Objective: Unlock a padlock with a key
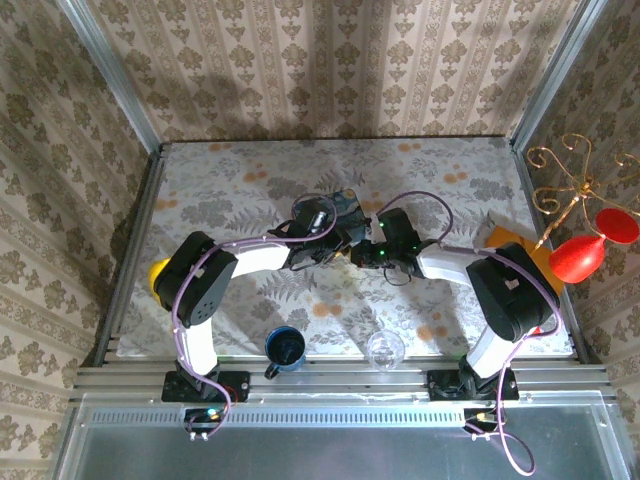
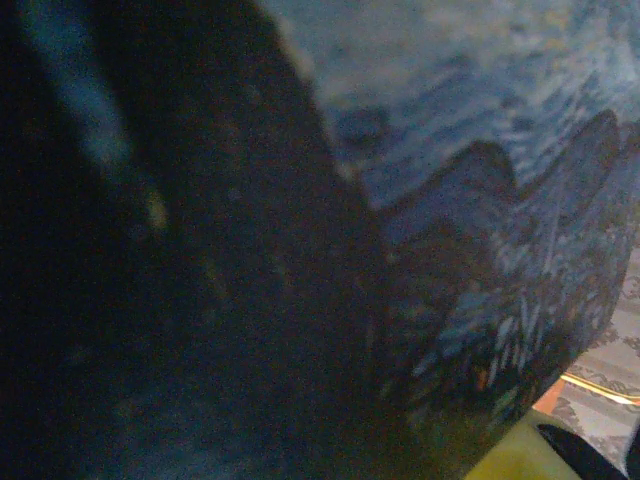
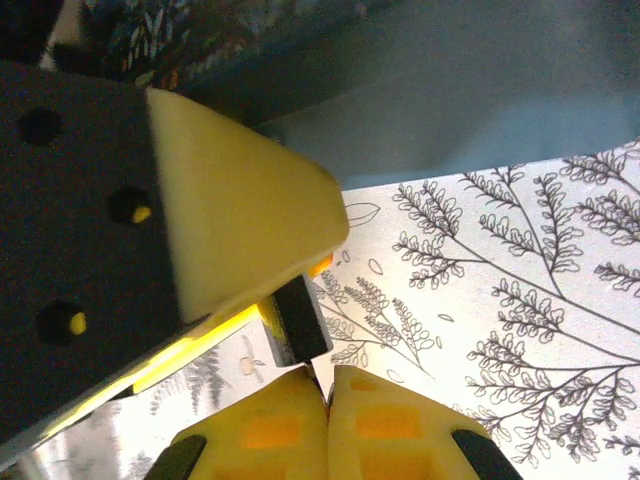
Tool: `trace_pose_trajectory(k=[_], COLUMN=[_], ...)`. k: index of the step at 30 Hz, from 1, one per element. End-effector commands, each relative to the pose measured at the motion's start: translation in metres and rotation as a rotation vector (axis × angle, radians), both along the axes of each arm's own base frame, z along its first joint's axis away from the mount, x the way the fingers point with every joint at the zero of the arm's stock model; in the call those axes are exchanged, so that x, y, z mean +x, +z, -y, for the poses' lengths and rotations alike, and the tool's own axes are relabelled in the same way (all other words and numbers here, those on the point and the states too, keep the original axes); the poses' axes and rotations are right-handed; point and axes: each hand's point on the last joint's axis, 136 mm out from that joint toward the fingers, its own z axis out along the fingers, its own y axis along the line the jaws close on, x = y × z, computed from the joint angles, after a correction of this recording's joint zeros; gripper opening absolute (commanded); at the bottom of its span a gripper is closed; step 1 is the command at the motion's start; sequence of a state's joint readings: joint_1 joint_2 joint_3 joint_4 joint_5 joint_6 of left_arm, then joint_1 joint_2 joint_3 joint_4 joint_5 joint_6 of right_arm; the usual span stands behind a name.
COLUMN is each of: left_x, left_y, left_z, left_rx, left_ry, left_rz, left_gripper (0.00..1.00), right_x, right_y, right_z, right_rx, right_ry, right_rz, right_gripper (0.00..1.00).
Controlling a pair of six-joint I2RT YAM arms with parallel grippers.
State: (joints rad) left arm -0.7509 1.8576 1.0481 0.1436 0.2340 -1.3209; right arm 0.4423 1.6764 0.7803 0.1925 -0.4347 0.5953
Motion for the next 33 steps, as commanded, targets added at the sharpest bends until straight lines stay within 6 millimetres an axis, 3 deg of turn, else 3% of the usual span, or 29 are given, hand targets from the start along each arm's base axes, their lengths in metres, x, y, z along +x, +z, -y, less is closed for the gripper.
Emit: trace_pose_trajectory(k=[1, 8, 14, 25, 33], left_x=[-0.011, -0.011, -0.011, -0.011, -0.009], left_y=[0.021, 0.022, 0.02, 0.02, 0.021], left_z=[0.014, 0.015, 0.014, 0.013, 0.013], left_rx=[-0.084, -0.093, -0.101, -0.117, -0.13], left_ry=[-0.053, -0.055, -0.048, -0.044, -0.035], left_rz=[-0.012, -0.008, -0.014, -0.008, -0.002], left_gripper=[0.0, 0.0, 0.0, 0.0, 0.0], right_x=[0.013, 0.021, 0.025, 0.044, 0.049], right_y=[0.016, 0.024, 0.016, 0.016, 0.013], right_z=[-0.005, 0.0, 0.003, 0.005, 0.007], right_rx=[0.192, 0.352, 0.442, 0.759, 0.798], right_ry=[-0.052, -0.098, -0.151, -0.24, -0.281], right_rz=[-0.036, -0.093, -0.18, -0.261, -0.306], right_gripper=[0.0, 0.0, 0.0, 0.0, 0.0])
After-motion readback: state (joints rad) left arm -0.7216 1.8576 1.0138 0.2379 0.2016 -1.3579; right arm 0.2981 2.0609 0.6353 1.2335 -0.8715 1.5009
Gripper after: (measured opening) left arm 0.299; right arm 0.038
